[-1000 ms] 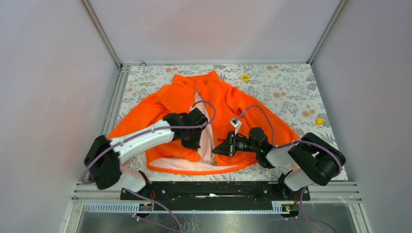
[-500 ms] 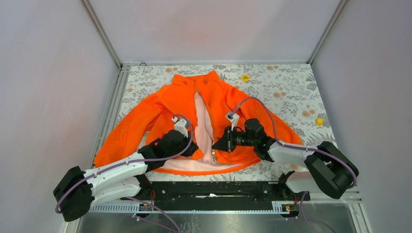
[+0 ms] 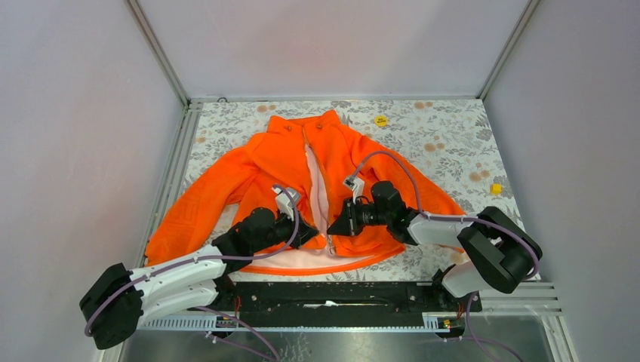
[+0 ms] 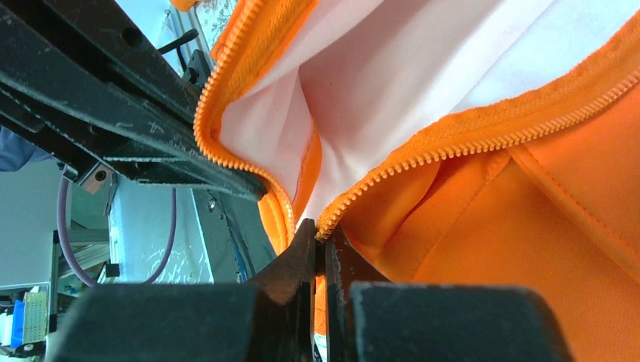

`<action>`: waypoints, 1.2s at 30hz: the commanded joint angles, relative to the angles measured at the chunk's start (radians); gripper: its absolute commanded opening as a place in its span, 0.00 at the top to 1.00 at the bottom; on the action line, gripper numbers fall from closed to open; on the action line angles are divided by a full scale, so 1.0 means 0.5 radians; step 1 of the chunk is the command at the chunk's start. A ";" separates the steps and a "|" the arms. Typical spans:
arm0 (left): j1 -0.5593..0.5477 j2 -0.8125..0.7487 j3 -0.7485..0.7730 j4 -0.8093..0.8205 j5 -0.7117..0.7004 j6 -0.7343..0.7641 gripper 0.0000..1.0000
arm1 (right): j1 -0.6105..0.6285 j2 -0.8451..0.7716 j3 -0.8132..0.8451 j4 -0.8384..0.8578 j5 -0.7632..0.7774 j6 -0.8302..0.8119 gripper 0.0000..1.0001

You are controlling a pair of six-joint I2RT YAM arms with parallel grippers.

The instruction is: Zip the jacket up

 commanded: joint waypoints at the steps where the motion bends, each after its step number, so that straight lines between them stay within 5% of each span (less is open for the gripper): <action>1: 0.000 -0.025 -0.005 0.306 0.242 0.084 1.00 | 0.013 0.042 0.100 0.001 -0.078 -0.060 1.00; 36: 0.005 -0.027 0.027 0.184 0.065 0.048 1.00 | -0.010 -0.100 -0.021 0.077 -0.190 -0.111 1.00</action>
